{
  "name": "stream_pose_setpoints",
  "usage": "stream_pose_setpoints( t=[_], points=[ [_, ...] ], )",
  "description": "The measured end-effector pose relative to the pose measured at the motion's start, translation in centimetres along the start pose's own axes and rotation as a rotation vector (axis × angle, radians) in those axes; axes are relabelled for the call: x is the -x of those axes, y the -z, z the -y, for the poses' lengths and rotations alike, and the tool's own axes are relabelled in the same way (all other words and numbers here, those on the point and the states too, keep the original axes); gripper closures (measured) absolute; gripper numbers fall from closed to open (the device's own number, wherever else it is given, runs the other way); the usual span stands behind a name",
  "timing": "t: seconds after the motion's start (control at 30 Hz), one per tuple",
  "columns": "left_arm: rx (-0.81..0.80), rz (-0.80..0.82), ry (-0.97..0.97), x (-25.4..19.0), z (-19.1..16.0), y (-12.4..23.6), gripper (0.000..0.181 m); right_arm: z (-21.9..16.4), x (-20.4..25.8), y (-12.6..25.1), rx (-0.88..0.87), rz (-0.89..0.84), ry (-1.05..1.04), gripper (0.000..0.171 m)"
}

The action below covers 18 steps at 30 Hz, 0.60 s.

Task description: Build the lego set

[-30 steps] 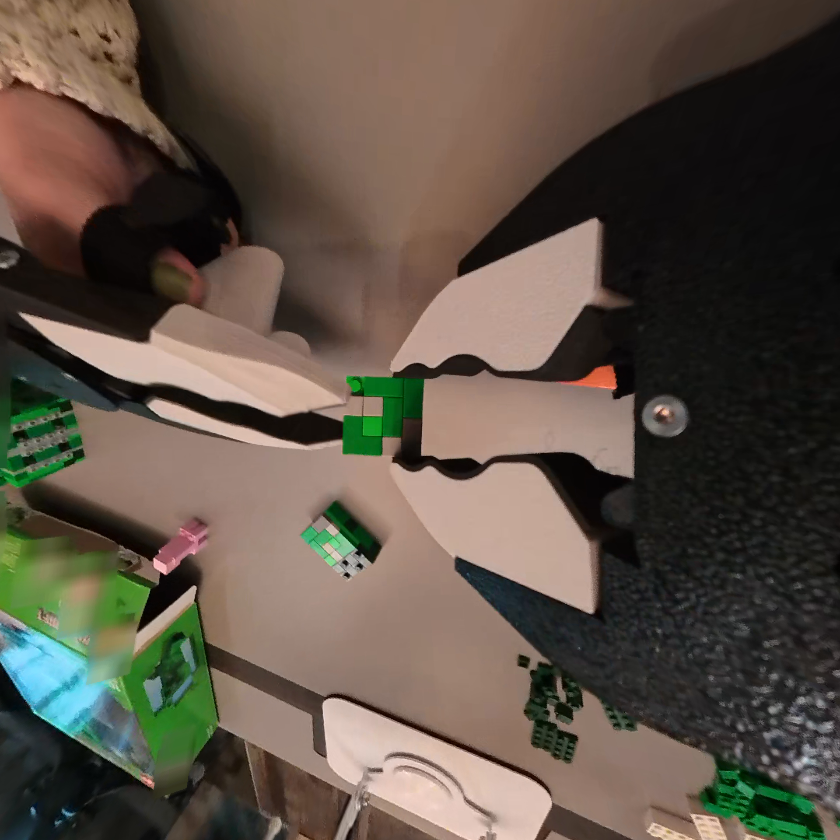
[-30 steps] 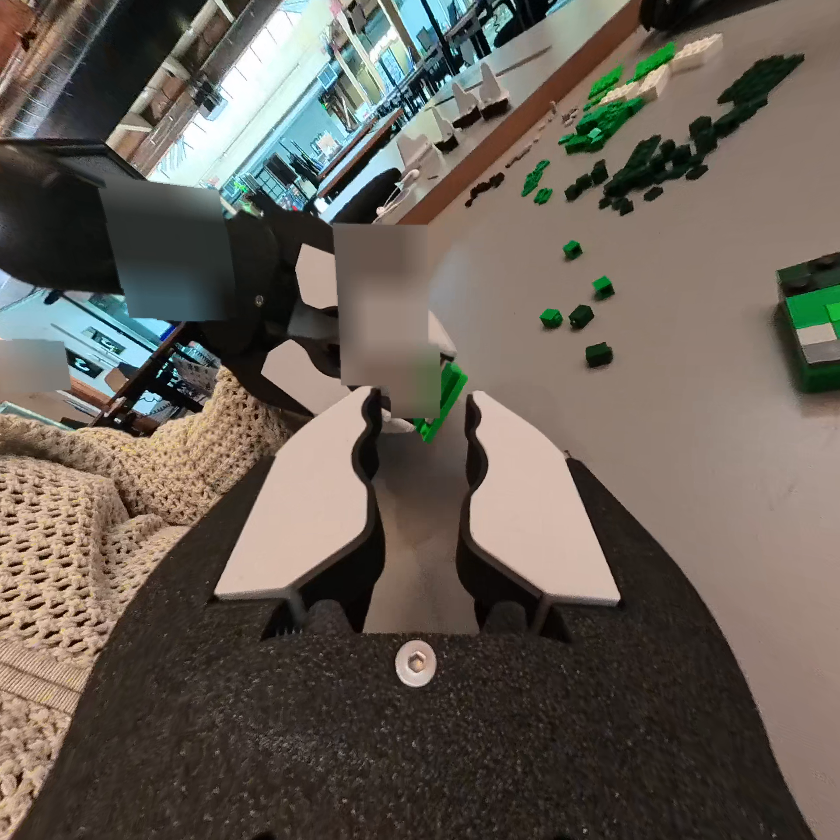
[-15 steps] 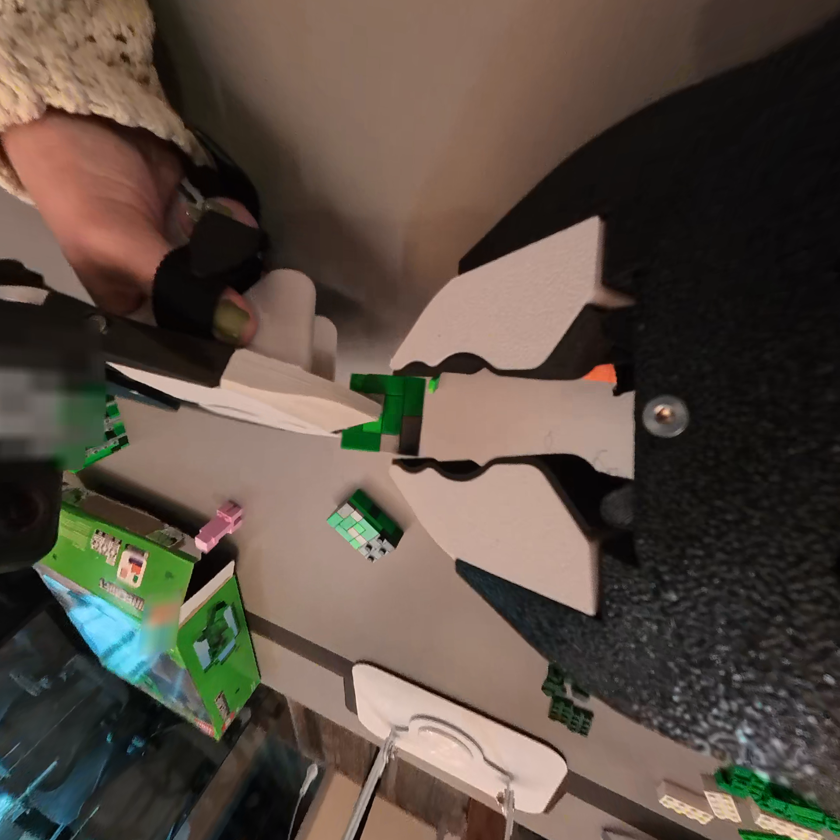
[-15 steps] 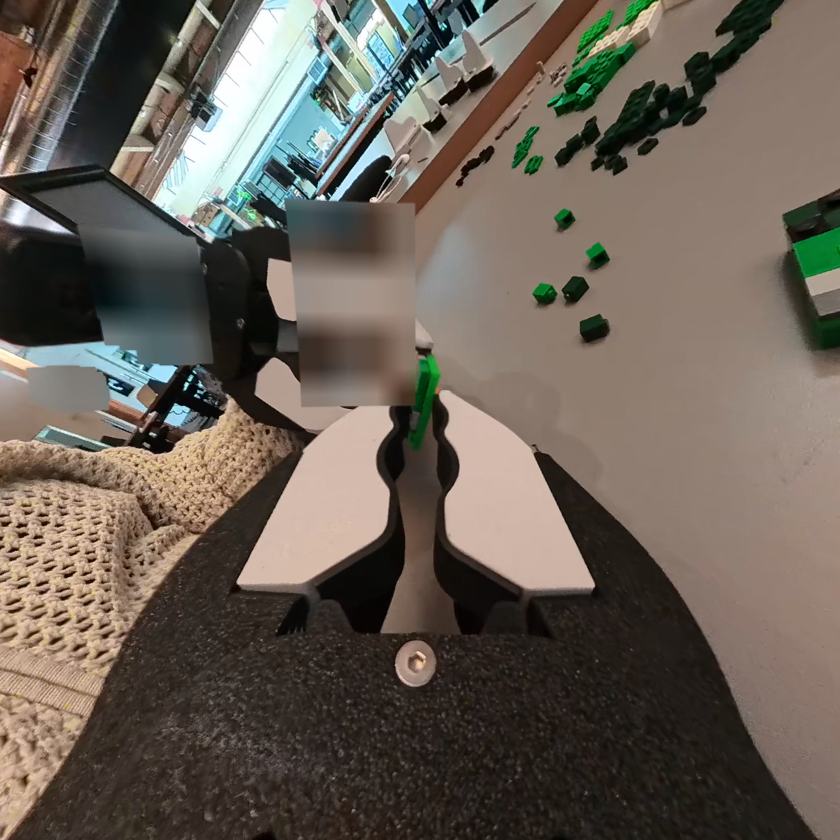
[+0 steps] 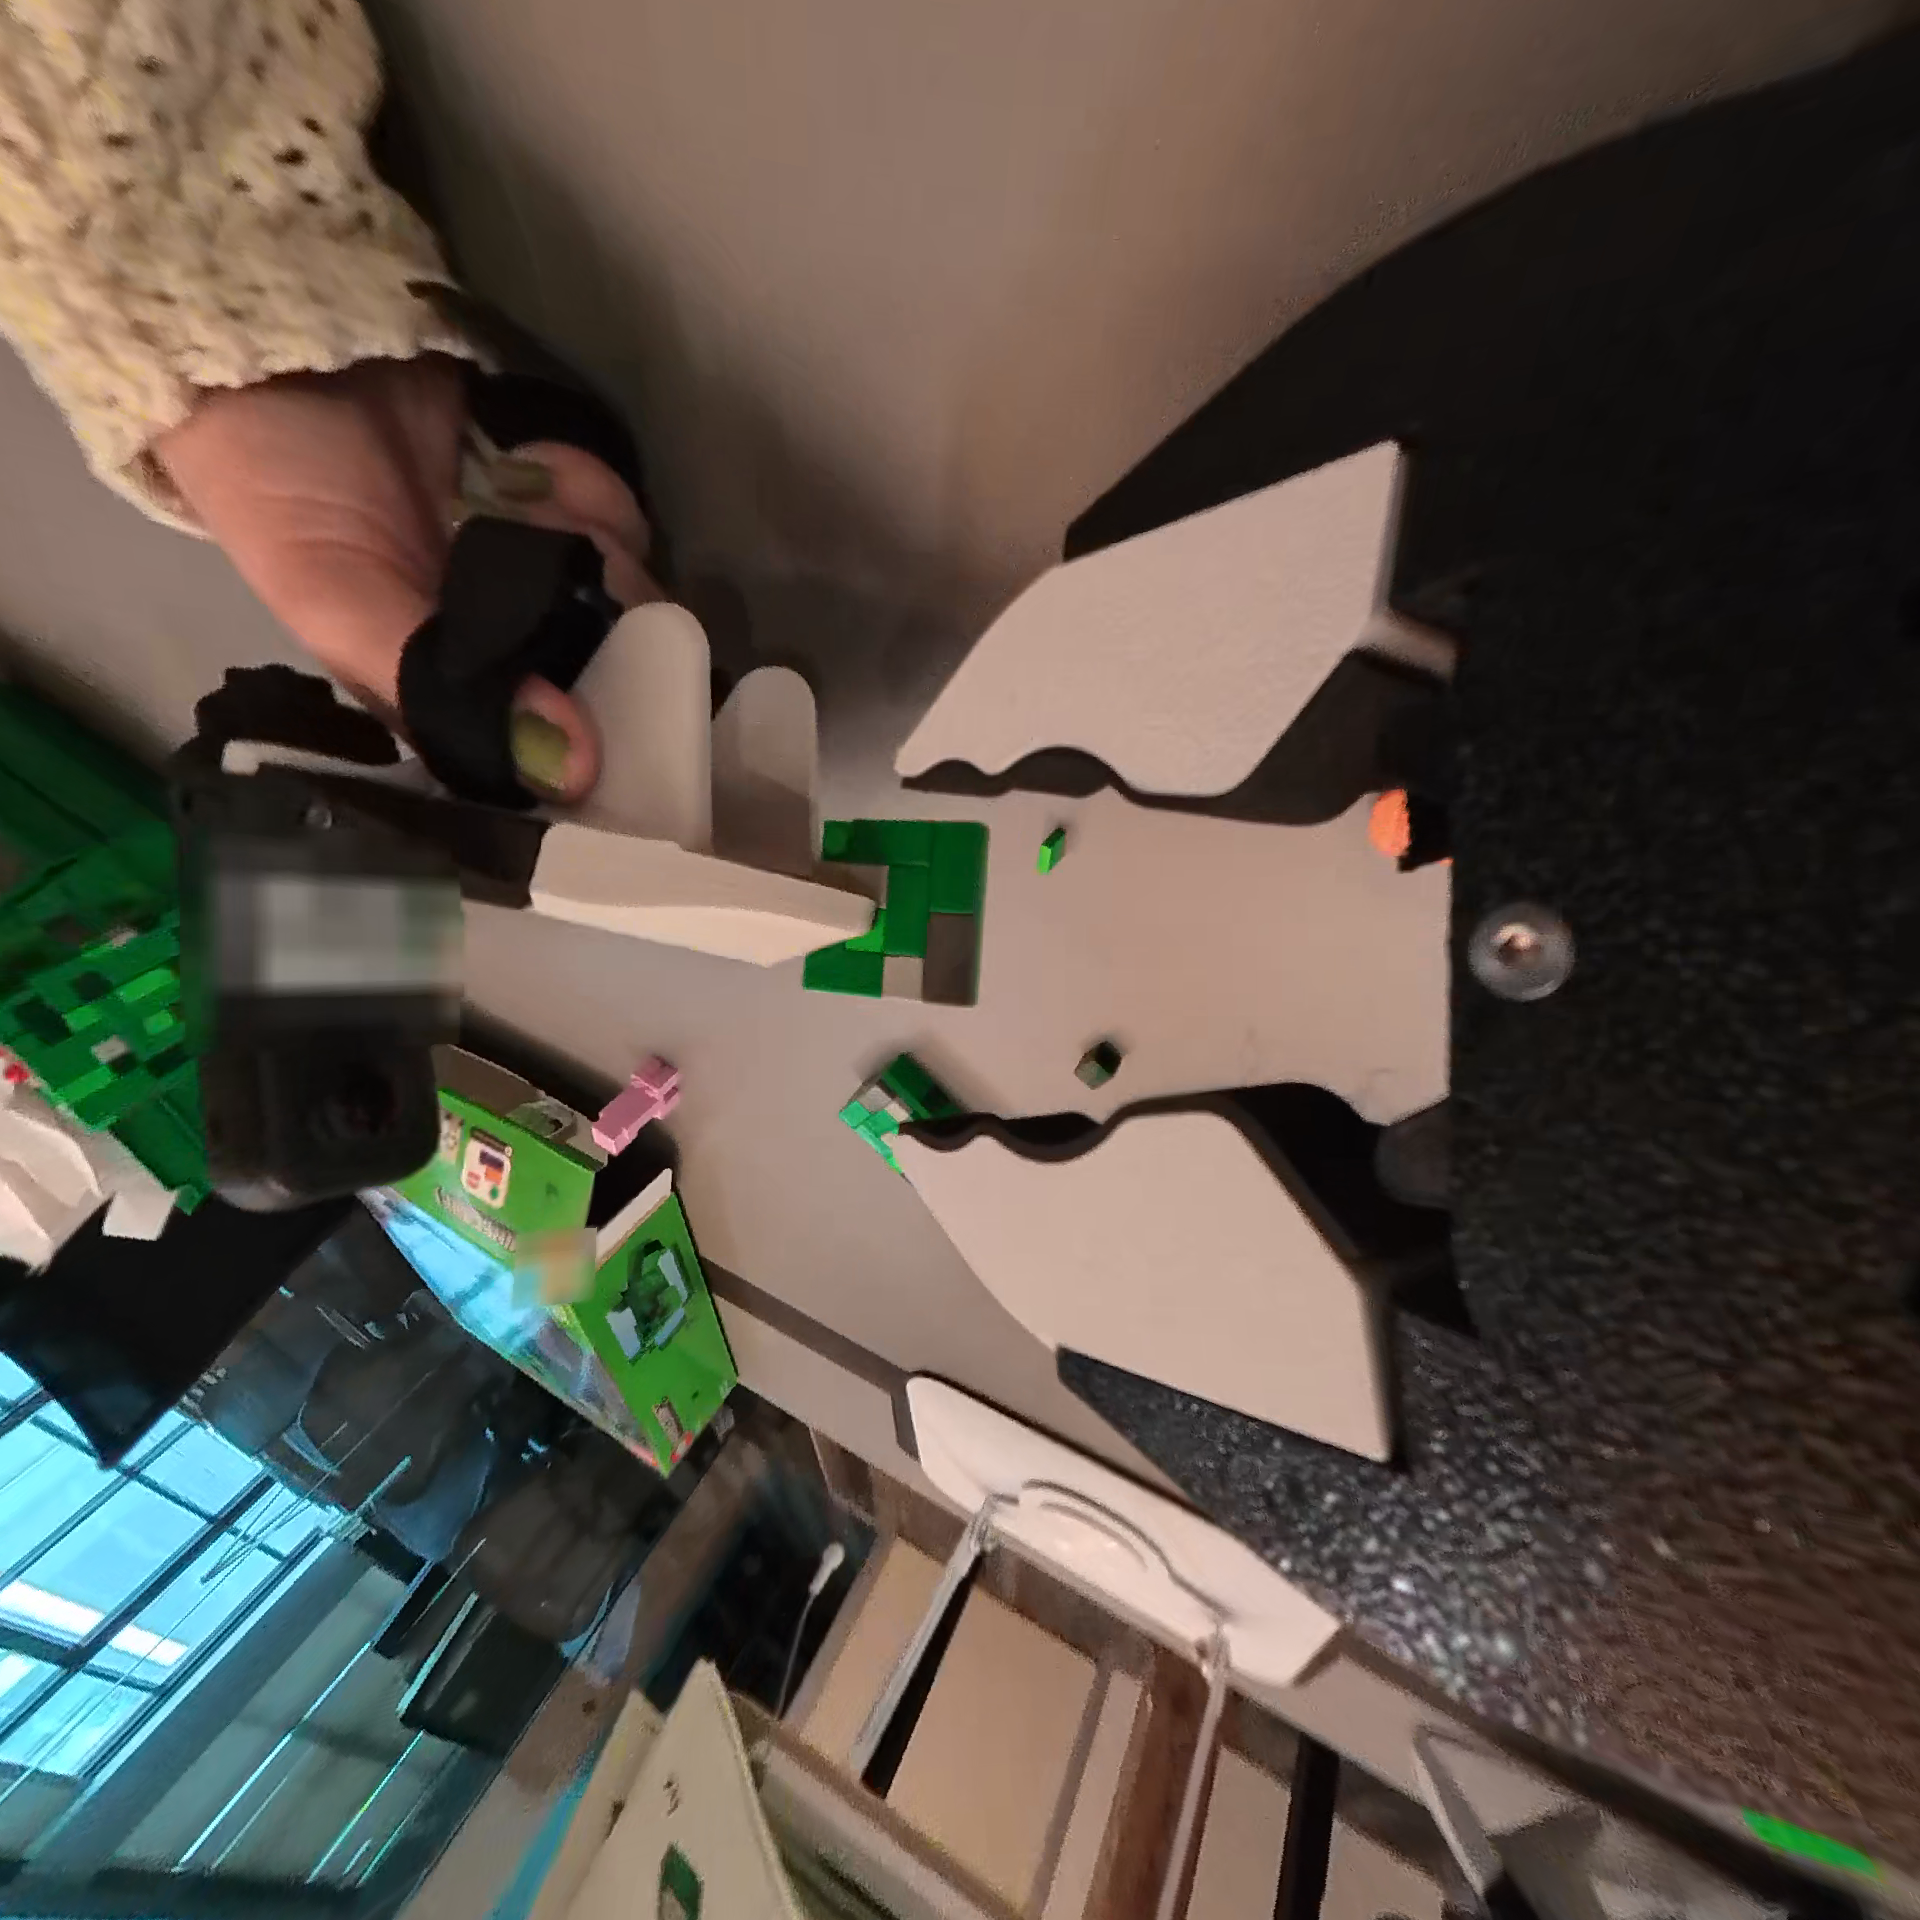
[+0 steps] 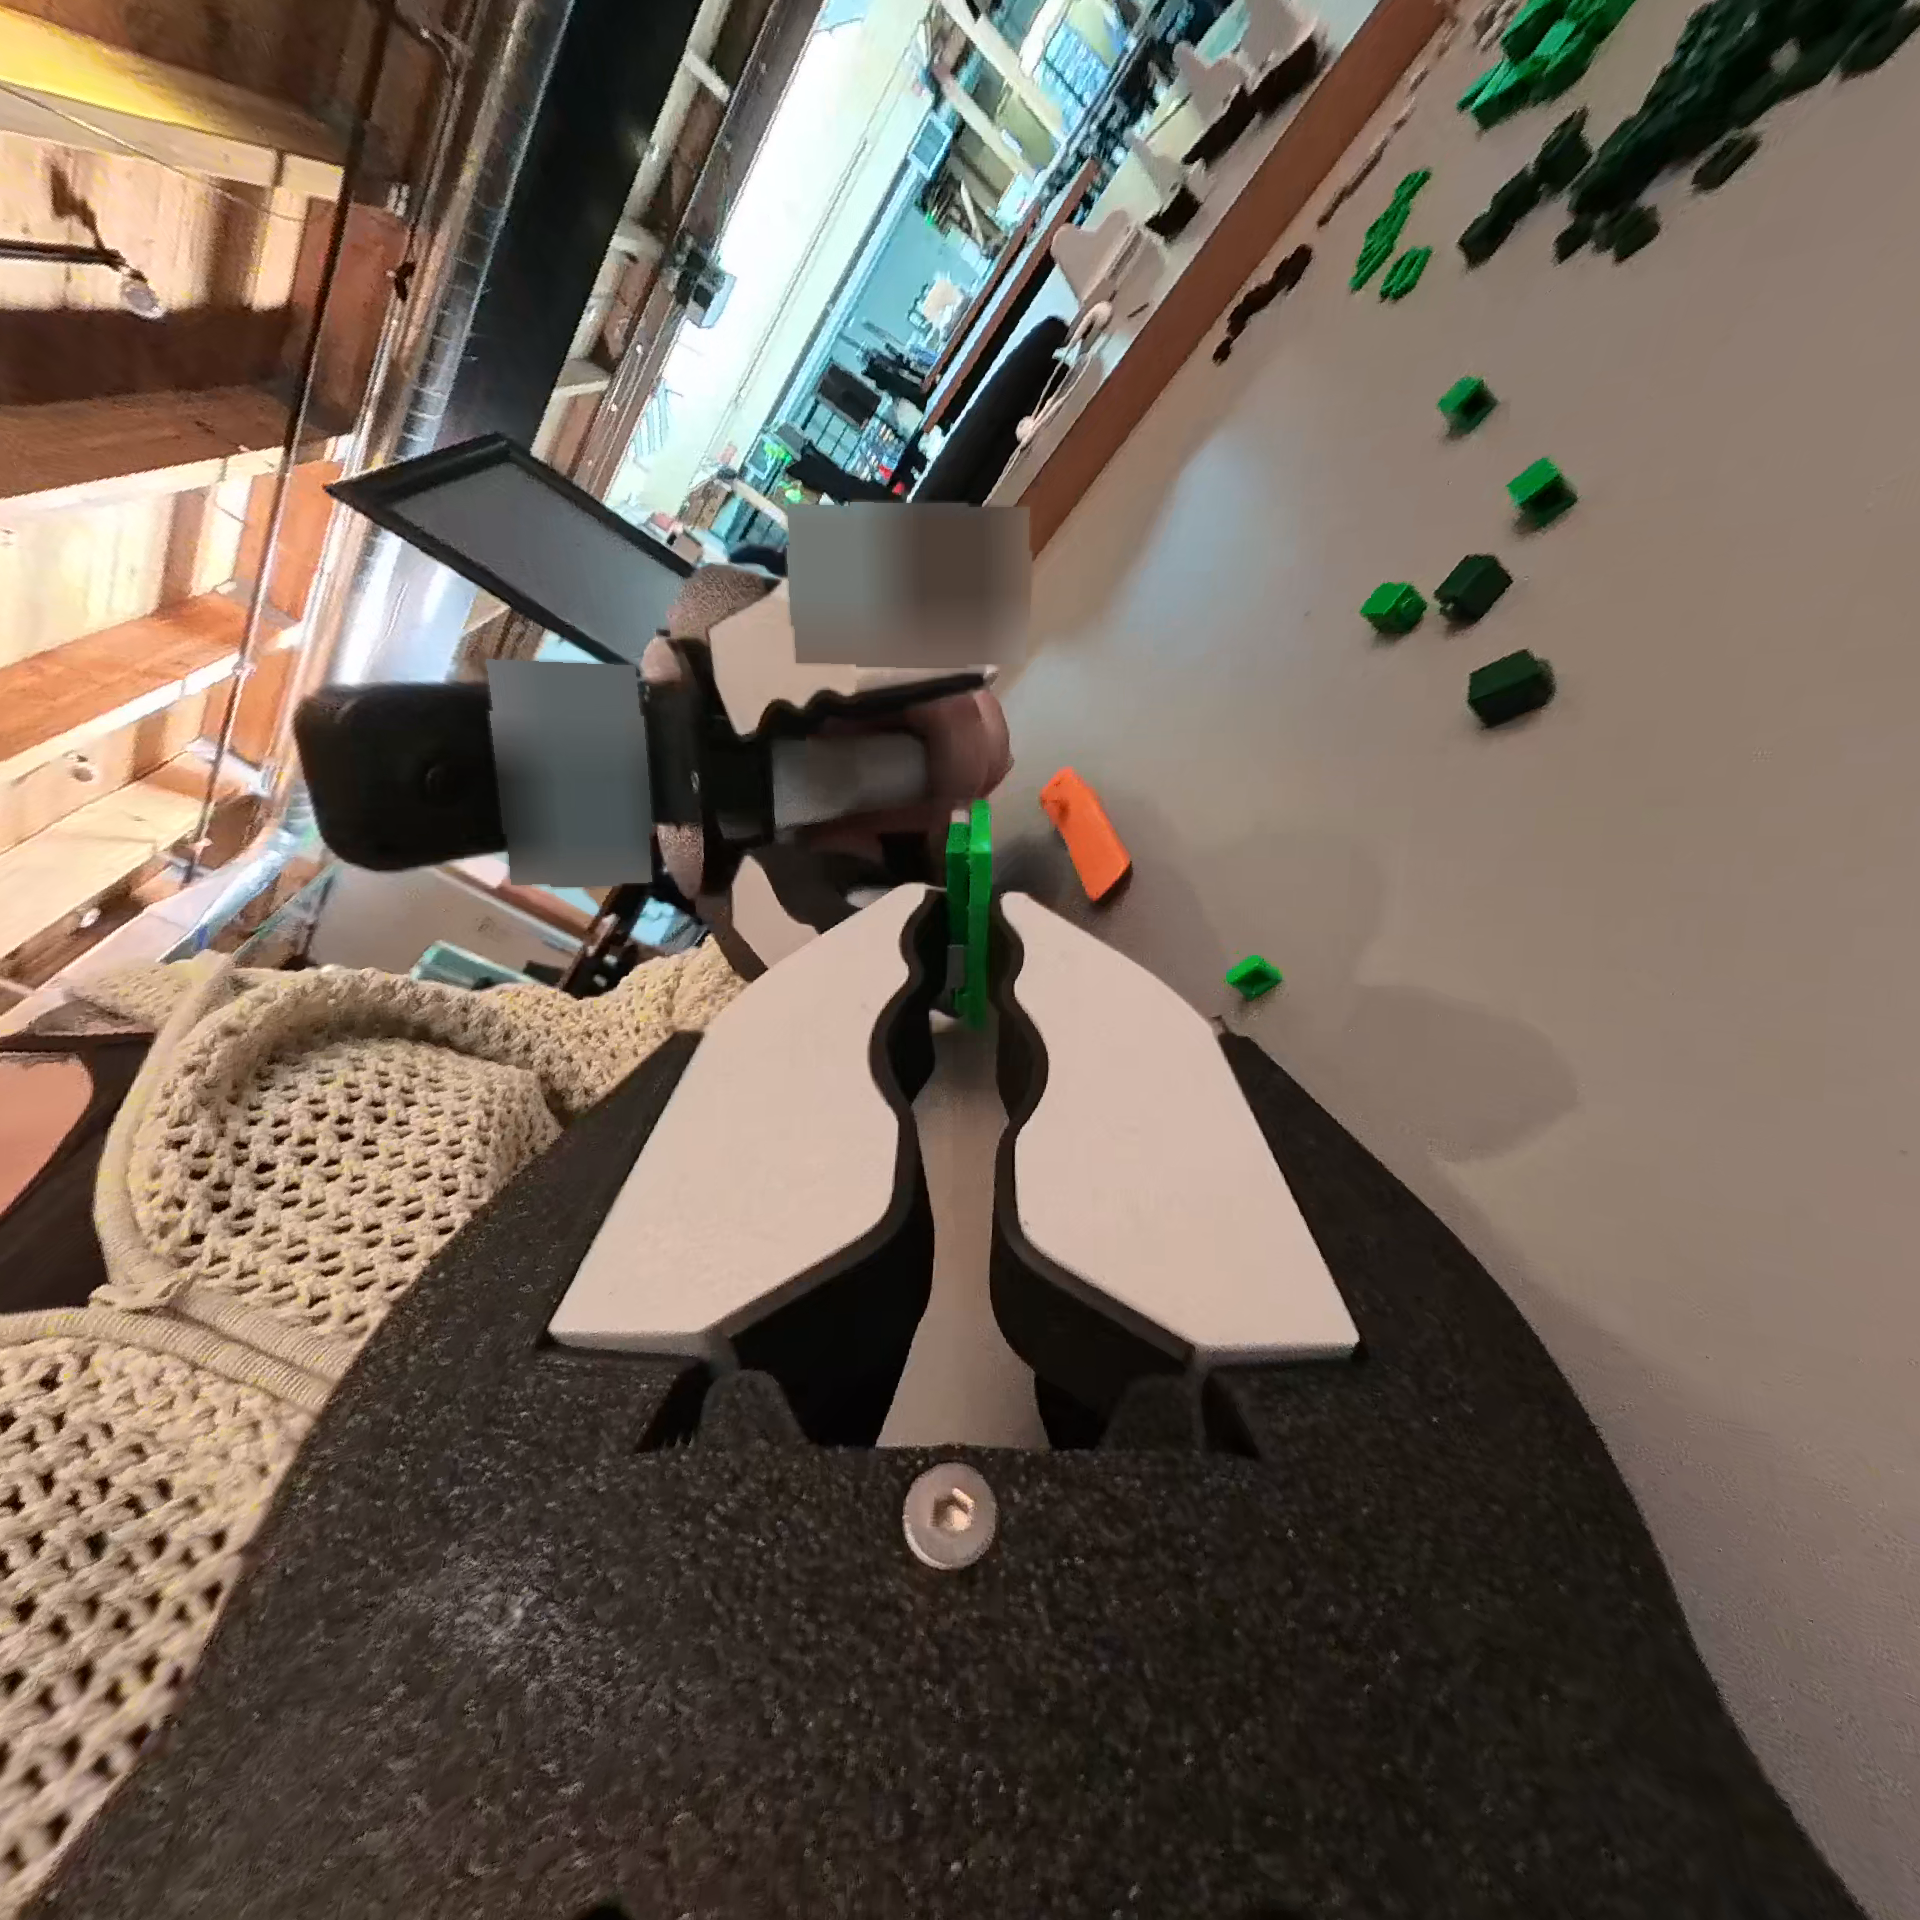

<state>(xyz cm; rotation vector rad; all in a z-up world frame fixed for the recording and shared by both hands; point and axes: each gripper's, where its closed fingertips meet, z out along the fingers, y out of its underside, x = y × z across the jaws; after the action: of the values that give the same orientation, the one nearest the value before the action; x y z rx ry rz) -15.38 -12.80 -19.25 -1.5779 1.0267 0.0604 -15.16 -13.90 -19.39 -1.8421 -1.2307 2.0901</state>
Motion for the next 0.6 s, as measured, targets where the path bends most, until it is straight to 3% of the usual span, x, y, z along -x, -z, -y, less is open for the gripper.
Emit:
stream_pose_setpoints(
  t=[0.47, 0.6],
  points=[
    [0.053, 0.013, -0.106, -0.8, -0.39, -0.68, 0.145, 0.12, 0.32, 0.17, -0.001, 0.058, -0.05, 0.165],
    [0.044, -0.024, -0.024, -0.84, -0.5, -0.59, 0.146, 0.05, 0.43, 0.07, 0.002, 0.062, -0.041, 0.164]
  ],
)
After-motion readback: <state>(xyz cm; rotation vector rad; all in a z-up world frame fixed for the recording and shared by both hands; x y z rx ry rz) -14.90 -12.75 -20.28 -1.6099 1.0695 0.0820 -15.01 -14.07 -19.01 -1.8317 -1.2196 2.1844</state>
